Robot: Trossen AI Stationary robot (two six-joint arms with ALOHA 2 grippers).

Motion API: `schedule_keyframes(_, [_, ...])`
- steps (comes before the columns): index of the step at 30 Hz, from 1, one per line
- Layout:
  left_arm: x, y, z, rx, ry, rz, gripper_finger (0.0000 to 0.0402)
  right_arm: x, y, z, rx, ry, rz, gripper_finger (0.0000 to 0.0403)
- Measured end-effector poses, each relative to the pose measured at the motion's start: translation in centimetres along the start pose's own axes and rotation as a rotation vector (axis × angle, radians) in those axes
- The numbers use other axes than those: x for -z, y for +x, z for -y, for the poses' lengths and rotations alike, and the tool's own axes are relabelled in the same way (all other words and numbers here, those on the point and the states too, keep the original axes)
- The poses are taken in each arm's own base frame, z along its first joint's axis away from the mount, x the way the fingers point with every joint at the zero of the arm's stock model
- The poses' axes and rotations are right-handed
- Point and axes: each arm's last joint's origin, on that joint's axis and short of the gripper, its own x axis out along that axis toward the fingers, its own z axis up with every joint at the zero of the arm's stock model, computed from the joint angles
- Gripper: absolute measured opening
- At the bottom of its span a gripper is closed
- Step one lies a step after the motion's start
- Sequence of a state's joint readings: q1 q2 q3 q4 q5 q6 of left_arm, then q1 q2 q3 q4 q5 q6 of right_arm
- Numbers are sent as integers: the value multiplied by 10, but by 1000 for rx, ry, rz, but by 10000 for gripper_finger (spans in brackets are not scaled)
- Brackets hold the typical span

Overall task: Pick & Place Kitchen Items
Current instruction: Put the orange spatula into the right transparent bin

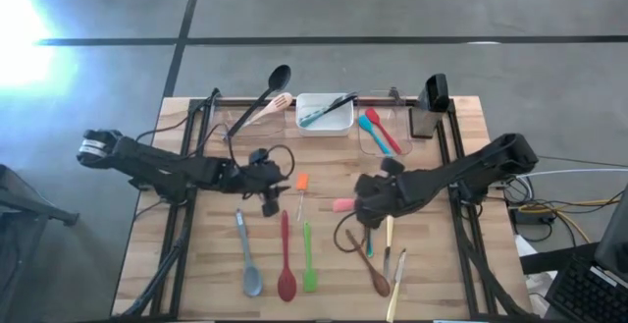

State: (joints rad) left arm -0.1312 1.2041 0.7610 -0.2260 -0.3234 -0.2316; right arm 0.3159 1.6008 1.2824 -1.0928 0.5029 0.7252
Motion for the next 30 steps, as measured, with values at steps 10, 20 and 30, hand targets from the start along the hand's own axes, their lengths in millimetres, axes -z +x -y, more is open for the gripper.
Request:
schedule_keyframes(10, [-15,41,-39,-58,-267,-242,228,34,-26,51,25,214,162,52])
schedule_keyframes(20, [-39,97,-38,-41,-252,-425,236,67,-36,89,-48,356,286,52])
schedule_keyframes(30, [-37,133,-37,-213,-283,-667,243,80,-33,99,-73,373,295,52])
